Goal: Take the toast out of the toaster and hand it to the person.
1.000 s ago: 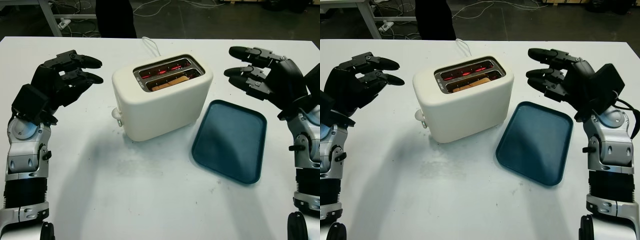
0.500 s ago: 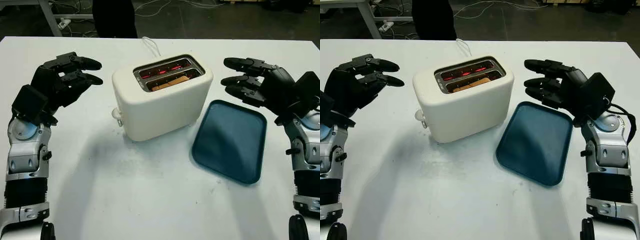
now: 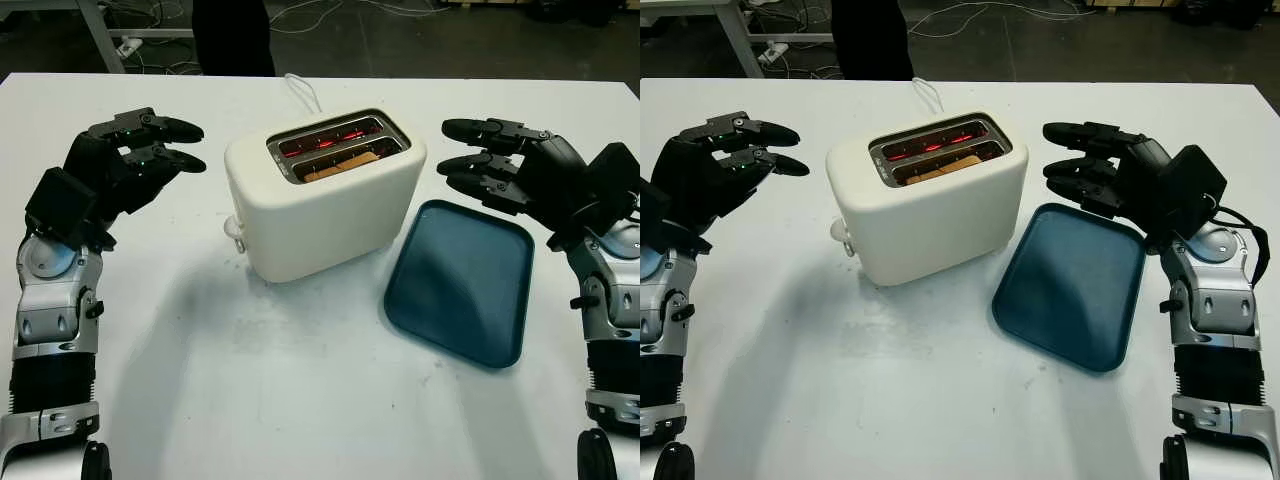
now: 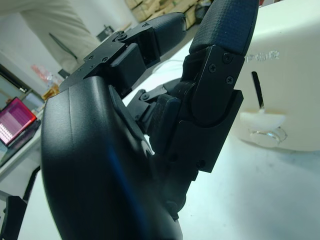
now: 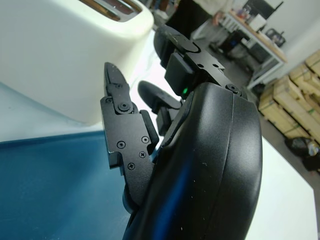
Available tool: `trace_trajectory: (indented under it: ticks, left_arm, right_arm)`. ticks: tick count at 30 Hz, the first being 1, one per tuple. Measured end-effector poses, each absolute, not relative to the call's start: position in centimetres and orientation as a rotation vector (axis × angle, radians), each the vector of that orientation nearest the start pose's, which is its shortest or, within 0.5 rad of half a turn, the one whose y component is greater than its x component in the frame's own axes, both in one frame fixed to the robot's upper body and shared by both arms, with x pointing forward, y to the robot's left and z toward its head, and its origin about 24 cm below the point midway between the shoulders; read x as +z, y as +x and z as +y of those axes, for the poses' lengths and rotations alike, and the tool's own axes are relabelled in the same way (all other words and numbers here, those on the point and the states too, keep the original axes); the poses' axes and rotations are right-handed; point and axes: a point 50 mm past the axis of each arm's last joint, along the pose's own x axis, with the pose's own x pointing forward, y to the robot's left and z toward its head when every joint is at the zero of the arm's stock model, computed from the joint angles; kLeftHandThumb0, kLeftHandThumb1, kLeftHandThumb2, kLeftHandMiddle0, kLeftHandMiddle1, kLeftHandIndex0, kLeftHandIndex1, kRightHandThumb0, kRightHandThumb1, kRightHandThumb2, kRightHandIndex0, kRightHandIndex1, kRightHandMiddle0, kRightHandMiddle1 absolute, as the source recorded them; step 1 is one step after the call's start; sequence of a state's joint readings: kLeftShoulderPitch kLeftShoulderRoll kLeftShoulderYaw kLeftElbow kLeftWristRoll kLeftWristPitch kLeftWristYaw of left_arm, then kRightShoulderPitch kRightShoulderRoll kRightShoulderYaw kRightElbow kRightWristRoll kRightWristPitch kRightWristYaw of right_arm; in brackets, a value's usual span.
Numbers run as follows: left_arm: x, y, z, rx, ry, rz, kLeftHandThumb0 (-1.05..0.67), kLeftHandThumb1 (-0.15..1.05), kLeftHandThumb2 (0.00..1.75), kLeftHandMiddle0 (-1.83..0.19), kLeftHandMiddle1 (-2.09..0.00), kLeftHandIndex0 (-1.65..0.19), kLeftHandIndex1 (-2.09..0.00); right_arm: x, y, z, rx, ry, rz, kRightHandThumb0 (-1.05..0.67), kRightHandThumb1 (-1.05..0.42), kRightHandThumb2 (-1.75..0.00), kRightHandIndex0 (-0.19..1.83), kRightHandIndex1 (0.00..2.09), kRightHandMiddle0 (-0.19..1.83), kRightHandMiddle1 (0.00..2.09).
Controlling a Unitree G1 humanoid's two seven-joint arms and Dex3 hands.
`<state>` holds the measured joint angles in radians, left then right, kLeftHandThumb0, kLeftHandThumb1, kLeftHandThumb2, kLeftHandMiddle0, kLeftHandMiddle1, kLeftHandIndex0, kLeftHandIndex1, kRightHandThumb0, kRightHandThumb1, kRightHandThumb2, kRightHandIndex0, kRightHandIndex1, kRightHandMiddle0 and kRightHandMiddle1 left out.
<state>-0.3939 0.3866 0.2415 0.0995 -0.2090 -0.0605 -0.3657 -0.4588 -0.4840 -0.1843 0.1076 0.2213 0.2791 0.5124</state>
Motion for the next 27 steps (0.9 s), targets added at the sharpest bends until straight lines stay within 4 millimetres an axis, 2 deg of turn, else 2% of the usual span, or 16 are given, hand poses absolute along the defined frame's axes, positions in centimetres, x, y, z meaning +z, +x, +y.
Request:
trace_trajectory:
  ticks: [27]
  left_arm:
    - [16.62,31.04,23.7,-0.177,0.191,-0.387,-1.05,0.87,0.0,-0.84,-0.73,-0.85,-0.56]
  right_arm:
    - [16.83,32.28,-23.12,0.347,-0.216,-0.101,-0.25,-0.9,0.0,0.42,0.85,0.73,0.07]
